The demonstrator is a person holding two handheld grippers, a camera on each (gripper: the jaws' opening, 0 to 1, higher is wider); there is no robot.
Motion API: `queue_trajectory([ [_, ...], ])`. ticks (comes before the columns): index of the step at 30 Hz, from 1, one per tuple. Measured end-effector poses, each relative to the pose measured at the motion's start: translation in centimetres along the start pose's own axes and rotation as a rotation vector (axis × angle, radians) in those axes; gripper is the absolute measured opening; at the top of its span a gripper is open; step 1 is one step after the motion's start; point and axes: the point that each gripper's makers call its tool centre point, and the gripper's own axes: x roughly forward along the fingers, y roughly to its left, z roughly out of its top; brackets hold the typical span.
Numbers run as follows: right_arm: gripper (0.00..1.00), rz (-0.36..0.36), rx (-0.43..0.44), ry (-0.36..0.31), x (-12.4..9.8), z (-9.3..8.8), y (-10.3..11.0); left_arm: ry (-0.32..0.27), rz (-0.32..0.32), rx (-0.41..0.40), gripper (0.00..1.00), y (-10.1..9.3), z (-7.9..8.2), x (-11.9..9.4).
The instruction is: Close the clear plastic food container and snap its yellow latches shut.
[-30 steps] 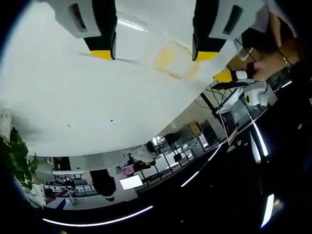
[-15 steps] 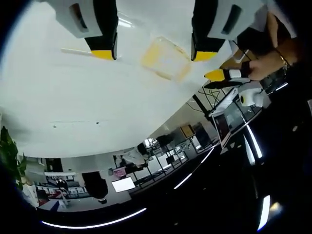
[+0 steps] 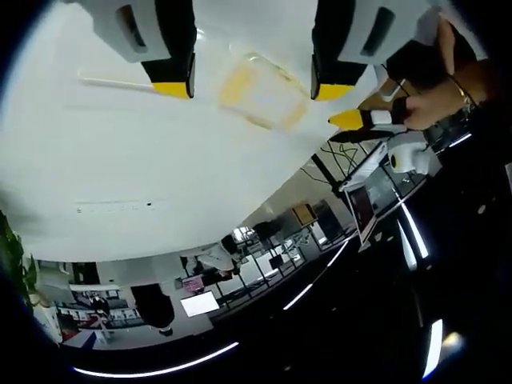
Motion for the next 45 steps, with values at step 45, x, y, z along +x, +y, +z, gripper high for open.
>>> queue_trajectory([
  [45,0.3,-0.26,-0.213,0.042,5.9,-3.7,0.4,0.077,0.039,0.065,0.56,2.0,-3.1,2.3],
])
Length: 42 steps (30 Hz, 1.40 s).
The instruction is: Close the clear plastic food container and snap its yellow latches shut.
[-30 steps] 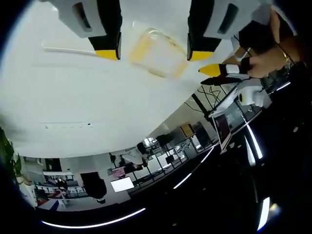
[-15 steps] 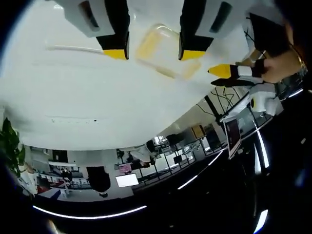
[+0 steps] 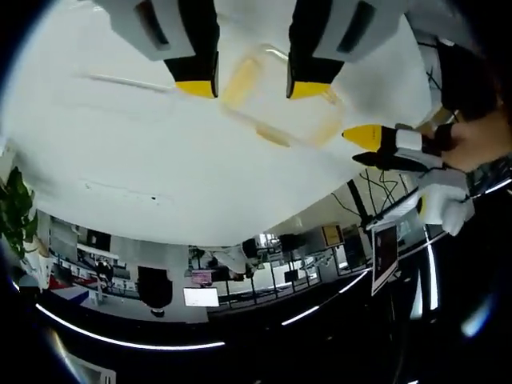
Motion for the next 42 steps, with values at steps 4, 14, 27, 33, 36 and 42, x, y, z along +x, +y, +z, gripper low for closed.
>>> queue_trajectory([
  [4,0.26,-0.019,-0.025,-0.003,0.5,-0.2,0.1,0.01,-0.001,0.046,0.51,-0.2,-0.2,0.3],
  [14,0.13,-0.091,-0.056,-0.027,1.5,0.1,-0.9,0.042,0.011,0.099,0.43,-0.1,-0.8,1.1],
  [27,0.12,-0.09,-0.055,0.021,2.7,-1.8,0.0,0.066,0.011,0.127,0.32,-0.1,-1.7,2.1],
  [33,0.12,-0.11,-0.055,0.037,3.2,-2.4,-0.5,0.105,0.015,0.163,0.24,0.0,-2.7,2.2],
  [36,0.11,-0.108,-0.051,0.043,3.3,-2.6,-0.6,0.112,0.04,0.171,0.24,0.5,-2.9,2.3],
  [42,0.1,-0.114,-0.046,0.043,3.5,-2.6,-0.7,0.09,0.051,0.16,0.22,0.7,-2.6,2.6],
])
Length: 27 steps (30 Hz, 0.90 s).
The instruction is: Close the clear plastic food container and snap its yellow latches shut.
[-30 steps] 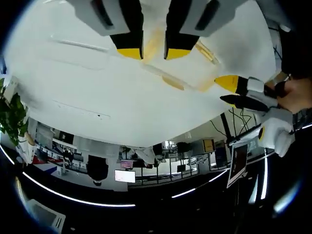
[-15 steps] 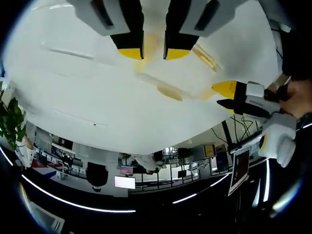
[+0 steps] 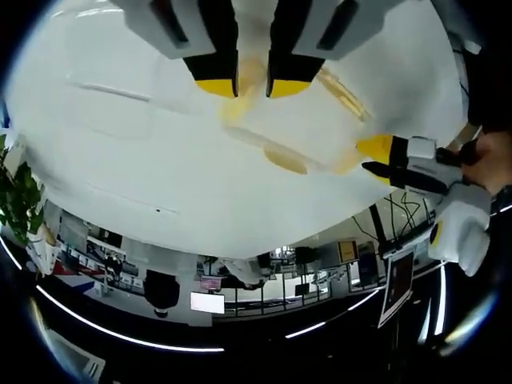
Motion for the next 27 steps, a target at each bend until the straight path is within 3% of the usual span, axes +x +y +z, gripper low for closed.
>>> queue_trajectory([
  [12,0.06,-0.004,0.001,-0.005,0.0,0.0,0.1,-0.028,0.003,-0.018,0.05,-0.5,0.5,0.6],
  [17,0.05,-0.014,-0.012,-0.011,0.0,0.0,-0.1,-0.022,0.021,-0.009,0.04,-0.5,0.5,0.4],
  [22,0.04,-0.014,-0.003,-0.017,-0.1,0.2,-0.1,-0.003,0.025,0.053,0.04,-0.7,0.3,0.0],
  [27,0.04,0.007,-0.011,-0.019,-0.2,0.4,0.2,0.005,0.03,0.048,0.04,-0.6,0.1,-0.7],
])
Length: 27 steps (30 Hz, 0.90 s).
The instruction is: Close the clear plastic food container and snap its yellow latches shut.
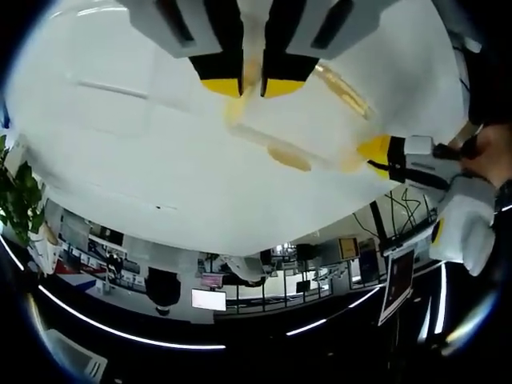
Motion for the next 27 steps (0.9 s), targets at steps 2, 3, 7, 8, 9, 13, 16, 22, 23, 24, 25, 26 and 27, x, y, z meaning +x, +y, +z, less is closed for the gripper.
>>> queue_trajectory([
  [2,0.04,0.005,-0.003,-0.001,-0.1,0.1,0.1,-0.004,0.004,0.003,0.04,0.0,0.2,-0.3],
  [3,0.04,0.007,-0.003,-0.002,-0.2,0.2,0.2,-0.005,0.006,0.006,0.04,0.0,0.3,-0.4],
  [7,0.04,0.016,0.001,-0.013,-0.8,0.6,0.3,-0.01,0.011,0.015,0.04,0.1,0.8,-1.0],
  [8,0.04,0.017,0.002,-0.015,-0.9,0.7,0.3,-0.011,0.012,0.015,0.04,0.1,0.9,-1.1],
  [9,0.04,0.019,0.004,-0.018,-1.1,0.9,0.4,-0.014,0.014,0.014,0.04,0.1,1.0,-1.3],
  [13,0.04,0.017,0.027,-0.026,-1.5,1.2,0.4,-0.019,0.021,0.02,0.04,-0.1,1.3,-1.8],
  [16,0.04,0.02,0.031,-0.032,-1.9,1.5,0.5,-0.015,0.026,0.029,0.04,-0.2,1.3,-2.1],
  [22,0.03,0.022,0.032,-0.042,-2.6,1.9,0.5,-0.025,0.029,0.011,0.04,-0.5,1.6,-3.1],
  [23,0.03,0.023,0.041,-0.044,-2.8,2.0,0.5,-0.025,0.03,0.012,0.04,-0.5,1.6,-3.2],
  [24,0.03,0.023,0.042,-0.045,-2.9,2.0,0.5,-0.025,0.031,0.013,0.04,-0.5,1.7,-3.3],
  [25,0.03,0.023,0.041,-0.05,-3.2,2.2,0.6,-0.027,0.033,0.013,0.04,-0.5,1.8,-3.5],
  [26,0.03,0.022,0.043,-0.053,-3.3,2.3,0.6,-0.03,0.034,0.012,0.04,-0.5,2.0,-3.6],
  [27,0.03,0.023,0.044,-0.057,-3.5,2.5,0.7,-0.033,0.036,0.011,0.04,-0.5,2.1,-3.8],
])
